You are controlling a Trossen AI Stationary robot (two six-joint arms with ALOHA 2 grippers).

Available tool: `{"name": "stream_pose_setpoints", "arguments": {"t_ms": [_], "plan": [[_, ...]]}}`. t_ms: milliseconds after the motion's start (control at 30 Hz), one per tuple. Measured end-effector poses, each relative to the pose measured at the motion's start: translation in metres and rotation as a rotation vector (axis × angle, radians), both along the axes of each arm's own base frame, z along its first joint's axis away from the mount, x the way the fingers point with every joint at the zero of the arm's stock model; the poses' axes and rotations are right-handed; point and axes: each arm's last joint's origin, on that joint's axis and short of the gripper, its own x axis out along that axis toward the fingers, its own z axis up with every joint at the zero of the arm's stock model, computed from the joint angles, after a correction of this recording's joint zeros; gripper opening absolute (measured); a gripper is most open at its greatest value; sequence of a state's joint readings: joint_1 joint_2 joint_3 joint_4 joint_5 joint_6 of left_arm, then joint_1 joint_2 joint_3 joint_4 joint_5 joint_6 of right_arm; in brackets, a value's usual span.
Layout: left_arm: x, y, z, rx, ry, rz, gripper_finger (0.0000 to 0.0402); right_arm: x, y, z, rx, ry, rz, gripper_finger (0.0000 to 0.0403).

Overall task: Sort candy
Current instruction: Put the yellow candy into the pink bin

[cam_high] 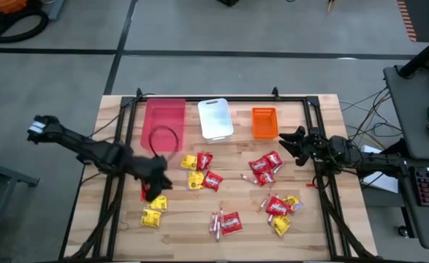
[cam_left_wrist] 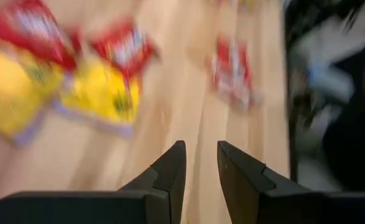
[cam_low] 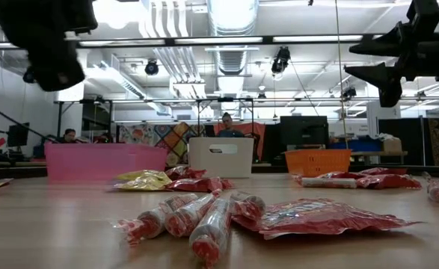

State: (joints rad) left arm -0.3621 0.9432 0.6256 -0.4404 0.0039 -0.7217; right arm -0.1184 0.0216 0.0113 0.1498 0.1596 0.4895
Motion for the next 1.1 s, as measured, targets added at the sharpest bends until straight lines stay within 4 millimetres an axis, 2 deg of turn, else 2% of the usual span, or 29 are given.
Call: {"name": "stream_pose_setpoints", "arguments": {"t_ms": [167,300,500,633,733,1100], "plan": [[0.01,-0.027,-0.009,0.064,0.29,-0.052,0.0076,0.0,0.0,-0.001,0.001,0.008,0.002,0.0199],[0.021,-0.04,-0.017,0.126,0.436,-0.047,0.0082,0.0,0.0,-0.001,0.012,0.01,0.009,0.0199],[0.035,-0.048,-0.034,0.232,0.6,-0.077,0.0138,0.001,0.003,-0.001,0.007,0.012,0.095,0.0199],[0.038,-0.052,-0.047,0.266,0.649,-0.104,0.0184,0.001,0.004,-0.002,0.02,0.017,0.15,0.0199],[0.04,-0.053,-0.054,0.286,0.674,-0.119,0.0204,0.001,0.004,-0.002,0.019,0.016,0.159,0.0199],[0.043,-0.055,-0.08,0.306,0.713,-0.12,0.0207,0.001,0.005,-0.003,0.019,0.022,0.164,0.0199]]}}
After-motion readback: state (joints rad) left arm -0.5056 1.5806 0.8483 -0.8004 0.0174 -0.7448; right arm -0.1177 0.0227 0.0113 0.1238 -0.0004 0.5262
